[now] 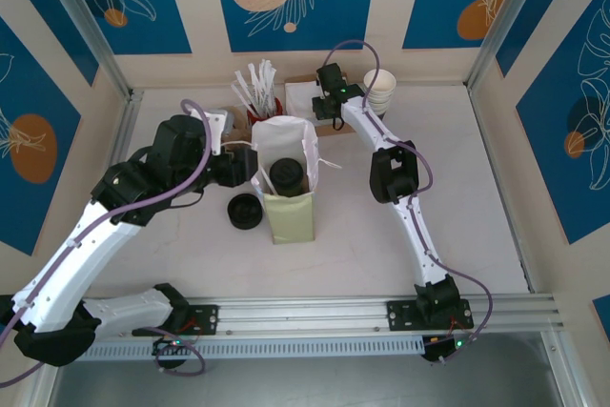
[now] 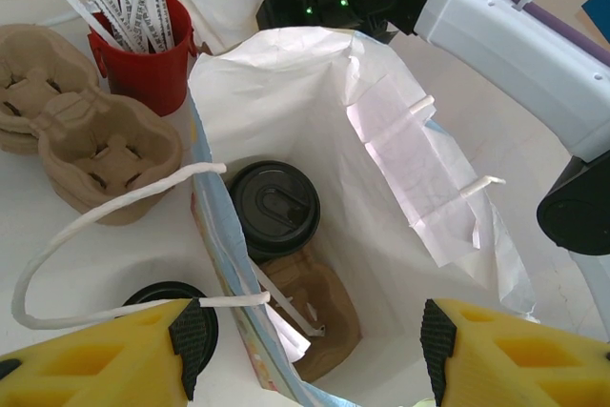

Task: Pack the takeout coffee

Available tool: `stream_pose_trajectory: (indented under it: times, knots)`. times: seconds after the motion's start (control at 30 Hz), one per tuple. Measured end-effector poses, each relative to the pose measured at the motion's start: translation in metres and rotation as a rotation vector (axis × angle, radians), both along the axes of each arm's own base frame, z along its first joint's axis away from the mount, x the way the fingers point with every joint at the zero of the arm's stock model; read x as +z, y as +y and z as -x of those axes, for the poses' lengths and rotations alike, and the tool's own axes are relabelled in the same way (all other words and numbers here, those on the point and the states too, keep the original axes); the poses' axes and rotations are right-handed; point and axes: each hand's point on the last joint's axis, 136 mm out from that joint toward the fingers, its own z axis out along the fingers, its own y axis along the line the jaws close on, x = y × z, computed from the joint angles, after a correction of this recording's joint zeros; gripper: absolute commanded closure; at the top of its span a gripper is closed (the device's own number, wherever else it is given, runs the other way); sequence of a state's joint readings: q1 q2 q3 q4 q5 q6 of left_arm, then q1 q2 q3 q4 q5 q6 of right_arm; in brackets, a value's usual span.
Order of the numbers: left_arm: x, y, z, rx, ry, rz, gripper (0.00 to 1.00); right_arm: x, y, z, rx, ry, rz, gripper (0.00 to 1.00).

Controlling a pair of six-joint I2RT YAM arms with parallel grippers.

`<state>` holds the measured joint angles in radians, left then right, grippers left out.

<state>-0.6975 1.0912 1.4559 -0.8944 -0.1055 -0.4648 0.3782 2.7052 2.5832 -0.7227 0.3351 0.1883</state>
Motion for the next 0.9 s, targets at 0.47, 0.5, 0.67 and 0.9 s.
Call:
stream_pose_trajectory:
  times: [0.47, 0.5, 0.67, 0.9]
  knots:
    - [-0.003, 0.002, 0.003, 0.004, -0.003, 0.011, 0.37, 0.035, 0.005, 0.000, 0.026, -0.053, -0.008, 0.90]
    - [-0.003, 0.002, 0.003, 0.004, -0.004, 0.011, 0.37, 0.042, 0.006, 0.000, 0.029, -0.064, -0.012, 0.90]
    - [-0.003, 0.002, 0.003, 0.004, -0.004, 0.011, 0.37, 0.091, 0.012, 0.003, 0.044, -0.139, -0.033, 0.92]
    - [-0.003, 0.004, 0.002, 0.012, -0.008, 0.007, 0.36, 0.145, 0.014, 0.011, 0.059, -0.215, -0.055, 0.97]
